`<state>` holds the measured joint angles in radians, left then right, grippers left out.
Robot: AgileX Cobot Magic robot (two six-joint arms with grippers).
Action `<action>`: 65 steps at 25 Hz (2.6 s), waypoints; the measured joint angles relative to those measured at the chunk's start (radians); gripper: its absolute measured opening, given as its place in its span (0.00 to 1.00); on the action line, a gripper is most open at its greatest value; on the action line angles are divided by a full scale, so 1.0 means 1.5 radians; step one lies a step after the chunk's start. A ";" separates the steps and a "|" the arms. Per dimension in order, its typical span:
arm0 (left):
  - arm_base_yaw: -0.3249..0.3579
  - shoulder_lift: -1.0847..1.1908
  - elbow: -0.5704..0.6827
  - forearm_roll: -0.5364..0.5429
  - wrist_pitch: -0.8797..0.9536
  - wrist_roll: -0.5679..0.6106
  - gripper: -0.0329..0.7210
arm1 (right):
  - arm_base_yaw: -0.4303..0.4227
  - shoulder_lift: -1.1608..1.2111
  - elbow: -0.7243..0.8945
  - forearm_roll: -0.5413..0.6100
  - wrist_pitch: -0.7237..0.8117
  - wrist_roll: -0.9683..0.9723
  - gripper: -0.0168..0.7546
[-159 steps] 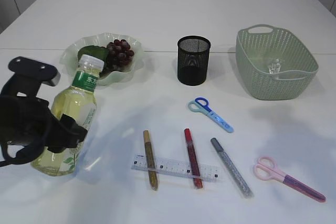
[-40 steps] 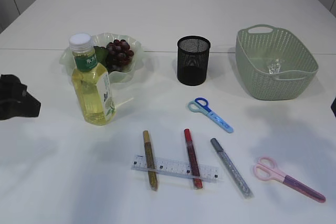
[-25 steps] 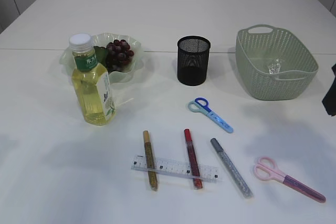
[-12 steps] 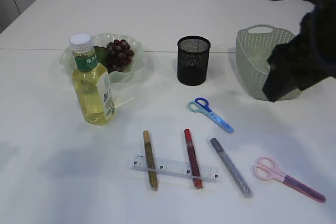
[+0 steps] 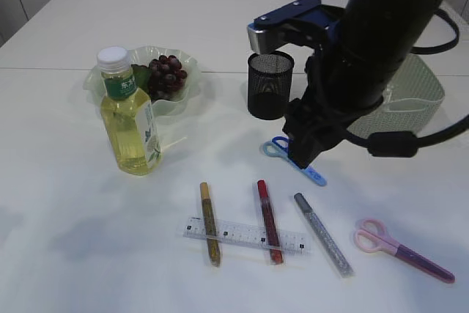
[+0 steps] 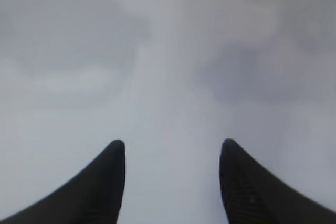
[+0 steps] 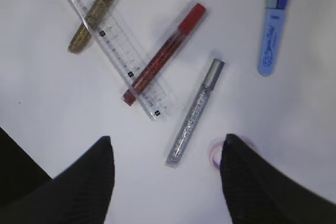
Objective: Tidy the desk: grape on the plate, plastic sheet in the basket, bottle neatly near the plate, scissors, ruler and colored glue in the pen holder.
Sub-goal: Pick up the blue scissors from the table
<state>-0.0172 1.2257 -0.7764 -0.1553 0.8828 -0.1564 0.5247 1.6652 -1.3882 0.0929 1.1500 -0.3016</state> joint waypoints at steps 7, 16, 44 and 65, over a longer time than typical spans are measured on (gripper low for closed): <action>0.000 0.000 0.000 0.000 0.010 0.000 0.57 | 0.003 0.017 -0.031 -0.033 -0.003 0.029 0.66; 0.000 0.000 0.000 0.000 0.013 0.000 0.56 | -0.002 0.091 -0.127 -0.122 0.000 0.089 0.65; 0.000 0.000 0.000 0.015 0.029 0.001 0.55 | -0.098 0.372 -0.262 -0.056 -0.031 0.036 0.64; 0.000 0.000 0.000 0.016 0.030 0.001 0.55 | -0.098 0.428 -0.288 -0.053 -0.065 0.010 0.64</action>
<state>-0.0172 1.2257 -0.7764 -0.1309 0.9284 -0.1547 0.3772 2.3078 -1.8204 0.0141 1.0529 -0.2860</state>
